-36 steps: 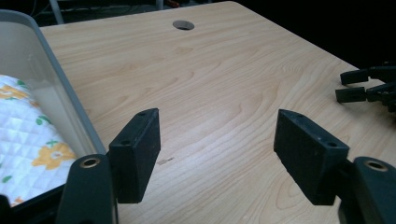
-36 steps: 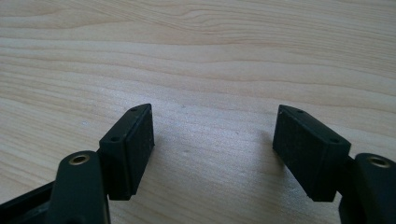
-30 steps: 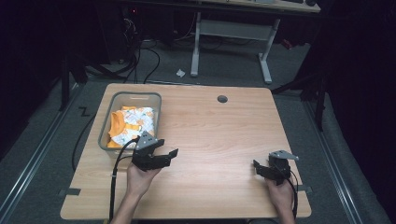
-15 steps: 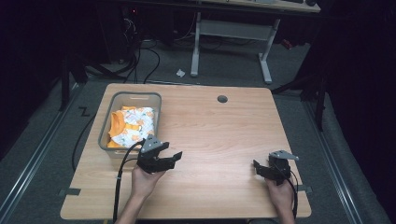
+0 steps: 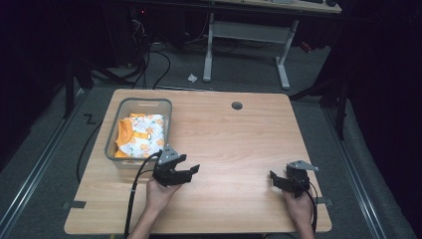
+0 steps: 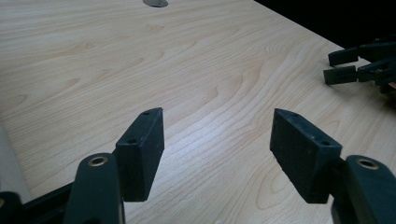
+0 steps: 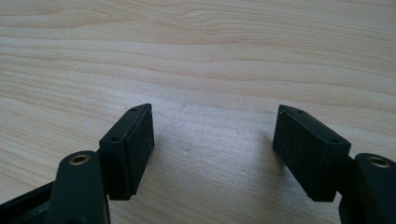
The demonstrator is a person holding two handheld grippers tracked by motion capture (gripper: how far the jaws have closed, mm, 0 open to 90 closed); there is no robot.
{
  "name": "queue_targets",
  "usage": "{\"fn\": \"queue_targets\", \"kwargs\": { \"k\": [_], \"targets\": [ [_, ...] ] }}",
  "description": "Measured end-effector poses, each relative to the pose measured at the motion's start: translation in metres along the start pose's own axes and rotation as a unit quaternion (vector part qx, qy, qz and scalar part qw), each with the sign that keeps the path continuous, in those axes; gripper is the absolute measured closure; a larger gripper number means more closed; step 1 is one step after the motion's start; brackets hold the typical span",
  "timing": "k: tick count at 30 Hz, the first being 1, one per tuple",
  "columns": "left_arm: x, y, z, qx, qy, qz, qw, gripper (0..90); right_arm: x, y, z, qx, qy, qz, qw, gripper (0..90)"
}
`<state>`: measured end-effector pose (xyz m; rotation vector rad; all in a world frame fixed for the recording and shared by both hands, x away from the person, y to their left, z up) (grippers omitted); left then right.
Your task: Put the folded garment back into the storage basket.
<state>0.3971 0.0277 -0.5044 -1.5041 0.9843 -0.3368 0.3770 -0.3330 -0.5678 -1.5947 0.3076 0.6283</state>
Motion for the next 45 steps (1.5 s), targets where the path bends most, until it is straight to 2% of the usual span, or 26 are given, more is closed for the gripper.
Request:
{"fn": "queue_targets", "kwargs": {
  "k": [8,11,27,32,41,45],
  "targets": [
    [0.010,0.006,-0.004,0.008,0.002,0.011,0.9999,35.8,0.000,0.000,0.000,0.000,0.001,0.001,1.0000,29.6],
    [0.013,0.008,-0.005,0.017,-0.001,0.016,0.9997,35.8,0.000,0.000,0.000,0.002,0.001,0.002,1.0000,29.6],
    [0.031,0.021,-0.011,0.023,0.006,0.041,0.9989,35.9,0.000,0.000,0.000,0.002,0.001,0.002,1.0000,29.6],
    [0.036,0.025,-0.010,0.027,0.002,0.049,0.9984,35.9,0.000,0.000,0.000,0.002,0.002,0.002,1.0000,29.6],
    [0.045,0.033,-0.004,0.021,-0.005,0.064,0.9977,36.0,0.000,0.000,0.000,0.002,0.001,0.002,1.0000,29.6],
    [0.049,0.037,-0.002,0.024,-0.011,0.073,0.9970,36.0,0.000,0.000,0.000,0.002,0.002,0.002,1.0000,29.6]
  ]
}}
Point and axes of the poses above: each handheld gripper's, and its own axes: x roughly forward along the jaws, y roughly out of its underside, z roughly to its left, the point moved 7 cm from there along x, roughly forward along the jaws, and after that the axes turned 12 degrees about -z, right-handed, at the moved point
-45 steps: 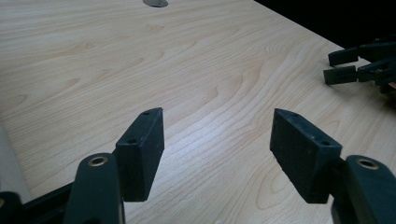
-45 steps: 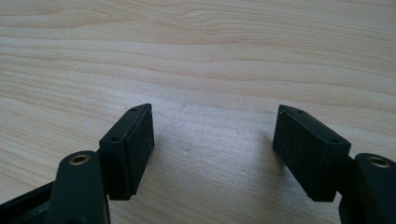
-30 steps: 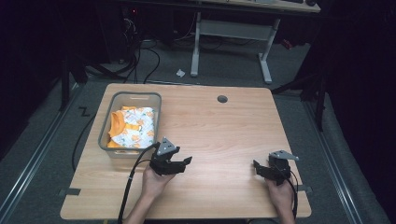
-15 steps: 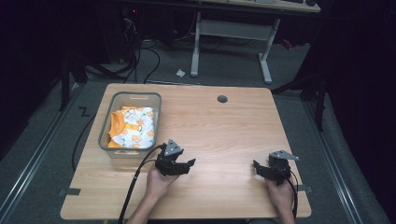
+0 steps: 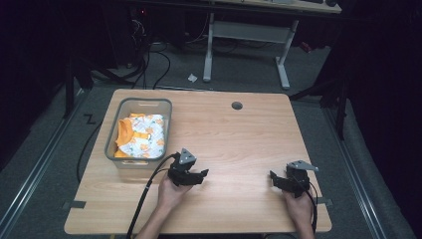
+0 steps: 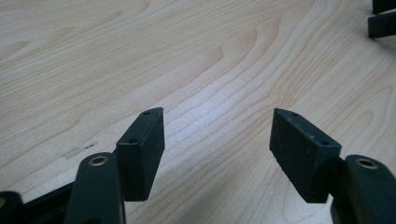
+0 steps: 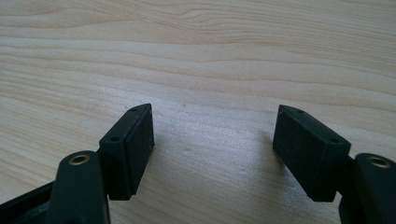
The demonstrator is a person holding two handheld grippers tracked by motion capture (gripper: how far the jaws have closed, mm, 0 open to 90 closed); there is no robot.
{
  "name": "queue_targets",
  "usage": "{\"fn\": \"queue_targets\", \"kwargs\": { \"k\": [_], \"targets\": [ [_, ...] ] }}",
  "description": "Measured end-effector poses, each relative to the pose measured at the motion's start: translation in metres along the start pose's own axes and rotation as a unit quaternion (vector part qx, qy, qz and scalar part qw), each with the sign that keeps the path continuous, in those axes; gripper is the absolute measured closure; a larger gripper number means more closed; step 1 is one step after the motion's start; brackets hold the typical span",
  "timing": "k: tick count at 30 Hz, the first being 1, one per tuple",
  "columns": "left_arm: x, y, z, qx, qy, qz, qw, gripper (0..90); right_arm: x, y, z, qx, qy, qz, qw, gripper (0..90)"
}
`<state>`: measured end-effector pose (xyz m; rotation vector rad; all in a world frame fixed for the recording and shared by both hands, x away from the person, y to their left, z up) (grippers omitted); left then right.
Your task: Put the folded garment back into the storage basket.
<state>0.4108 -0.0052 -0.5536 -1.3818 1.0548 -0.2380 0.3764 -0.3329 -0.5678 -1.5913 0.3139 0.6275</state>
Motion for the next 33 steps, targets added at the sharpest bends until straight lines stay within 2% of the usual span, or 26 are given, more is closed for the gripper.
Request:
{"fn": "queue_targets", "kwargs": {
  "k": [9,13,22,33],
  "targets": [
    [0.009,0.005,0.006,-0.002,-0.015,0.010,0.9998,36.1,0.000,0.000,0.000,0.000,0.000,0.000,1.0000,29.6],
    [0.011,0.007,0.009,0.004,-0.026,0.014,0.9996,36.2,0.000,0.000,0.000,0.000,0.000,0.000,1.0000,29.6],
    [0.016,0.012,0.012,0.037,-0.050,0.025,0.9977,34.8,0.000,0.000,0.000,0.000,-0.001,0.001,1.0000,29.5],
    [0.017,0.012,0.011,0.037,-0.052,0.025,0.9976,32.0,0.000,0.000,0.000,0.001,0.000,0.001,1.0000,27.8]
  ]
}}
Point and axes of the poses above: each handheld gripper's, and its own axes: x roughly forward along the jaws, y roughly out of its underside, z roughly to its left, the point moved 7 cm from there along x, roughly forward along the jaws, and after that the axes turned 12 degrees about -z, right-handed, at the moved point
